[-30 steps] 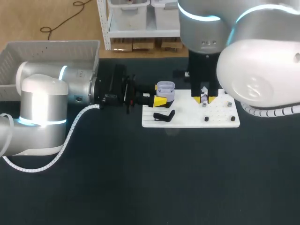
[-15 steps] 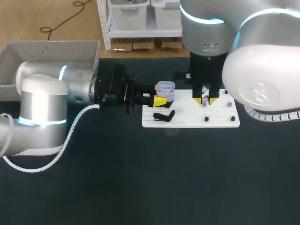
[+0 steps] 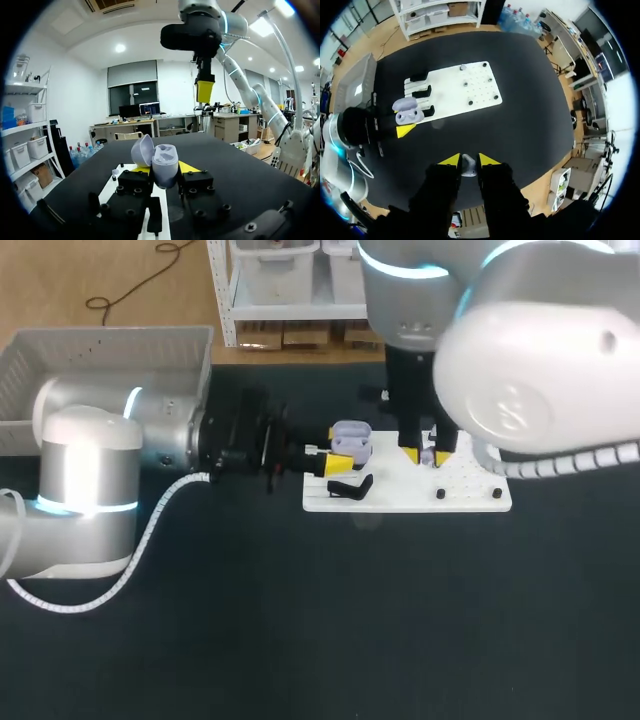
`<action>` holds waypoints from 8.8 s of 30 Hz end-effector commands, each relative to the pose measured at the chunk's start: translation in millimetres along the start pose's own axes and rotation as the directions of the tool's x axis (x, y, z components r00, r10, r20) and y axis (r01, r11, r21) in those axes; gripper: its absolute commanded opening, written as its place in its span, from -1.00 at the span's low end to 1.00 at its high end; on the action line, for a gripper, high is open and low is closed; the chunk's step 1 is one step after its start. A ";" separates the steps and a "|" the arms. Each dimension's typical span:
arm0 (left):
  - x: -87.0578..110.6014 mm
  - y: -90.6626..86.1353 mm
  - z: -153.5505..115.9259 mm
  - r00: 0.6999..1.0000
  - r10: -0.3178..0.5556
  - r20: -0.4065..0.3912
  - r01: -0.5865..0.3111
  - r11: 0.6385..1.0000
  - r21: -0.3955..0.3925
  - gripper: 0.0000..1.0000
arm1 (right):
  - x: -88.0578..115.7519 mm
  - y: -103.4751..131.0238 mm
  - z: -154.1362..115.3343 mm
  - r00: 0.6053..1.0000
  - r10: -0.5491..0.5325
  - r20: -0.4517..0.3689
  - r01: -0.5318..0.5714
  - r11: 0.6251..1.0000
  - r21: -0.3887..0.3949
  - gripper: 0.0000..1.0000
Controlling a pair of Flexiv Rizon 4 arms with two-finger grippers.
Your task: Pick up each earbud case from the left stands, insert the matching earbuds, close the lid, and place the case in the box.
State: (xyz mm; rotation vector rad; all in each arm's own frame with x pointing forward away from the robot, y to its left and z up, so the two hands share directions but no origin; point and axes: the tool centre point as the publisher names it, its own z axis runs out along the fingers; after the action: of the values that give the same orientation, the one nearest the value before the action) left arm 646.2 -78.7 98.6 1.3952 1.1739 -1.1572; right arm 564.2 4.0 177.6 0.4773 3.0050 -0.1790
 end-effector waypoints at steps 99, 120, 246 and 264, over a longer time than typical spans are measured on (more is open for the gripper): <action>-5.5 -10.8 12.5 0.999 0.052 0.015 -0.052 0.999 0.004 -1.00 | -30.8 73.6 26.3 0.948 0.319 -0.012 -0.305 0.918 0.253 -1.00; -5.5 -10.8 12.5 0.999 0.052 0.015 -0.052 0.999 0.004 -1.00 | -40.6 73.0 24.5 0.885 0.462 -0.065 -0.437 0.870 0.229 -1.00; -5.5 -10.8 12.5 0.999 0.052 0.015 -0.052 0.999 0.004 -1.00 | -177.1 10.8 157.8 0.973 -0.211 0.093 0.230 0.879 -0.417 -0.02; -5.5 -10.8 12.5 0.999 0.052 0.015 -0.052 0.999 0.004 -1.00 | -185.3 20.4 168.2 0.983 -0.168 0.076 0.184 0.880 -0.438 -0.09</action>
State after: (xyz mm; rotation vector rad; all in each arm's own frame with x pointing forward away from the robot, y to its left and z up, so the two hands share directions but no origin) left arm 634.5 -90.5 102.4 1.4123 1.1198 -1.1364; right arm 757.3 -54.5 30.8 0.1479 2.9146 0.4769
